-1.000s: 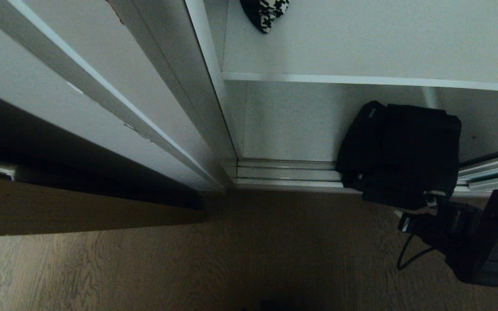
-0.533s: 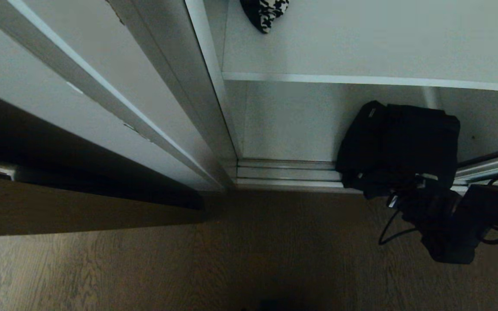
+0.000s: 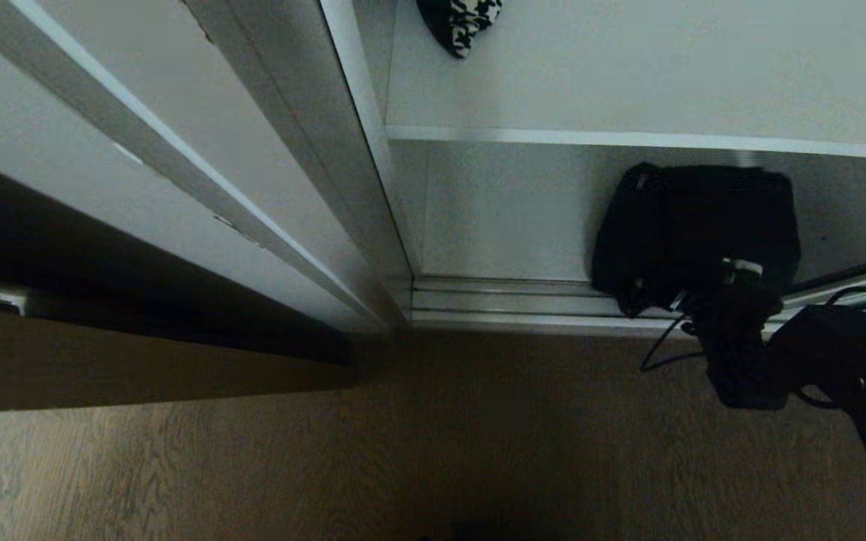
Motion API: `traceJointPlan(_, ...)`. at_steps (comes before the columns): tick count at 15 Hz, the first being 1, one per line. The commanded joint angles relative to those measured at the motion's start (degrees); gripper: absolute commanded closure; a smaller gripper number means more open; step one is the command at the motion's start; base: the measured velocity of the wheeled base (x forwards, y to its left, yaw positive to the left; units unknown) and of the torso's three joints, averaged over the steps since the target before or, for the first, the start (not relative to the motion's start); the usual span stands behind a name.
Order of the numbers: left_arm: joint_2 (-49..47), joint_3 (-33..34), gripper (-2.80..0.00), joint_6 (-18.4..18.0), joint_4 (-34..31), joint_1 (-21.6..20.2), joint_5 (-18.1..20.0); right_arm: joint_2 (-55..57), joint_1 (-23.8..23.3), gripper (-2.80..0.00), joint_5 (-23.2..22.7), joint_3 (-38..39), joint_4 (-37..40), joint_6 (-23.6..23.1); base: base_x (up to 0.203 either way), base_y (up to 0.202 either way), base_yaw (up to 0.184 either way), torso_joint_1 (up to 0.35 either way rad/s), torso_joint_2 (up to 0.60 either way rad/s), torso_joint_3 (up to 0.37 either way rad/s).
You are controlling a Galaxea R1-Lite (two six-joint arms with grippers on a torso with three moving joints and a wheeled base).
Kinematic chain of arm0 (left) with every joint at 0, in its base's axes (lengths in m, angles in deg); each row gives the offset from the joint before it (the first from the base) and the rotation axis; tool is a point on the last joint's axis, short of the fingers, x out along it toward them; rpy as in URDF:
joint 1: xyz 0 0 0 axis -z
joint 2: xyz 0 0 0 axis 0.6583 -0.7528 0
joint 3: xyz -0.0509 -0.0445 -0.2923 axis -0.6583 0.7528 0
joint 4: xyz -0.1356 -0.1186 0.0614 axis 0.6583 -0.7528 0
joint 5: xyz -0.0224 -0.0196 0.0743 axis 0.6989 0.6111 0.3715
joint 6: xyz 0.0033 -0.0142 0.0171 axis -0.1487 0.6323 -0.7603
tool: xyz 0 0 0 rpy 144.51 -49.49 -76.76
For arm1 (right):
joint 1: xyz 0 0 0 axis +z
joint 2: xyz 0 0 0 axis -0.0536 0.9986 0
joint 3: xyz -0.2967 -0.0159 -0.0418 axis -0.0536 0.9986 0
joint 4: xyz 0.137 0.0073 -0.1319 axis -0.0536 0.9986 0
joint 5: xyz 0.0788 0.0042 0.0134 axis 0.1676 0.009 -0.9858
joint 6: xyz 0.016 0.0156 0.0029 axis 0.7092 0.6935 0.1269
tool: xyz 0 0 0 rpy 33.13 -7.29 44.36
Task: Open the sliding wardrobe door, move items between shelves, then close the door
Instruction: Place the bag on the lower shelf
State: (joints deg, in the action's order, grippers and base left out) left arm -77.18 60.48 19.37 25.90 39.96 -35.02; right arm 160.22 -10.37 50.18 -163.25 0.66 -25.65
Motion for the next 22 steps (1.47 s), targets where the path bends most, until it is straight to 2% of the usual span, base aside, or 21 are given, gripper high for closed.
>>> traceJointPlan(1, 0.03, 0.00, 0.00, -0.01, 0.01, -0.02, 0.00, -2.76, 0.18, 0.00, 0.40, -2.40, 0.11, 0.11, 0.000, 0.000, 0.000, 0.000, 0.00, 0.000)
traceJointPlan(4, 0.03, 0.00, 0.00, -0.01, 0.01, -0.02, 0.00, -3.70, 0.18, 0.00, 0.43, -5.60, 1.93, 0.06, 0.000, 0.000, 0.000, 0.000, 0.00, 0.000)
traceJointPlan(9, -0.01, 0.00, 0.00, -0.01, 0.01, -0.02, 0.00, 2.19, 0.09, 0.00, 0.29, -21.66, 8.61, -0.38, 0.000, 0.000, 0.000, 0.000, 0.00, 0.000)
traceJointPlan(12, 0.03, 0.00, 0.00, -0.01, 0.01, -0.02, 0.00, 5.35, 0.10, 0.00, -0.64, -22.93, 9.89, -0.56, 0.000, 0.000, 0.000, 0.000, 0.00, 0.000)
traceJointPlan(14, 0.03, 0.00, 0.00, -0.01, 0.01, -0.02, 0.00, 3.58, 0.14, 0.00, 0.21, -21.82, 9.89, 0.22, 0.000, 0.000, 0.000, 0.000, 0.00, 0.000)
traceJointPlan(16, 0.03, 0.00, 0.00, -0.01, 0.01, -0.02, 0.00, -0.57, 0.10, 0.00, 1.65, -15.44, 9.81, 0.13, 0.000, 0.000, 0.000, 0.000, 0.00, 0.000)
traceJointPlan(18, 0.03, 0.00, 0.00, -0.01, 0.01, -0.02, 0.00, -7.81, -0.05, 0.00, 0.62, -2.57, 9.68, -0.10, 0.000, 0.000, 0.000, 0.000, 0.00, 0.000)
traceJointPlan(22, 0.03, 0.00, 0.00, -0.01, 0.01, -0.02, 0.00, -24.14, -1.47, 0.00, -9.30, 23.94, 9.56, -0.25, 0.000, 0.000, 0.000, 0.000, 0.00, 0.000)
